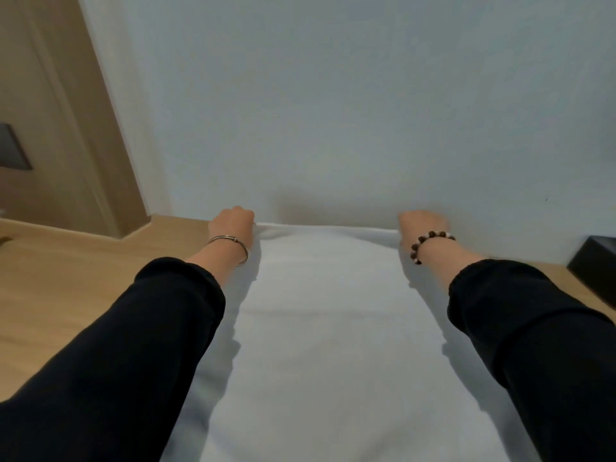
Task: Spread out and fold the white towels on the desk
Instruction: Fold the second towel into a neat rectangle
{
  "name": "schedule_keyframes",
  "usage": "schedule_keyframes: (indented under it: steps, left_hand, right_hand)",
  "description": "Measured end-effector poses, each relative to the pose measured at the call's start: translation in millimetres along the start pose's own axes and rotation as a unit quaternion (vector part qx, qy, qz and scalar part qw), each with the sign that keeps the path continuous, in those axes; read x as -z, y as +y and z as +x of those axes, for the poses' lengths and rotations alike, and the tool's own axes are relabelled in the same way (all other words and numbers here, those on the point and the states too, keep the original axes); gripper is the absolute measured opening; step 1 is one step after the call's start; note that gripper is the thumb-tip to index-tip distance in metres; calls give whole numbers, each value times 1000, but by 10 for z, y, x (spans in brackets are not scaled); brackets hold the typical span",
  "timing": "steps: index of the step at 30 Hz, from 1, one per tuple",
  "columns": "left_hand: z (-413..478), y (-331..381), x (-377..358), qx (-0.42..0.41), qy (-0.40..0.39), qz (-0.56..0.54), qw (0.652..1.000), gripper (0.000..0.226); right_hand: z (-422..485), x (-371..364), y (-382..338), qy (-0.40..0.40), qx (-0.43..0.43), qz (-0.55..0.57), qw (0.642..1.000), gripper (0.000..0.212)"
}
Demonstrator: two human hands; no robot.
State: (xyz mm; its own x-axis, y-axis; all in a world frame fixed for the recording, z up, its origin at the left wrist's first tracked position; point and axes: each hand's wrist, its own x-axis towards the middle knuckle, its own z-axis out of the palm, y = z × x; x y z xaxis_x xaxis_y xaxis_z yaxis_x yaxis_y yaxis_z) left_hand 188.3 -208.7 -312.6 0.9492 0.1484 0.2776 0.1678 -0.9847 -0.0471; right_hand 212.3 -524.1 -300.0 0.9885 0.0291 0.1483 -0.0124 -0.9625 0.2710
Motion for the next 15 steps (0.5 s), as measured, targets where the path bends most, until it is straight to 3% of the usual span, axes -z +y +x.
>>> schedule_keyframes:
  steps: [2,5,15]
  left_hand:
    - [-18,-61,101,13,68,-58,996,20]
    - [-136,-142,297,15,144,-122,982,12]
    - [-1116,-306,567,-26,249,-185,950,10]
  right_hand:
    - [-43,71,18,108,-42,60,991,11]
    - [-167,218,93,200,-66,122,970,5]
    - [-1096,398,224,273,-123,205,932,15]
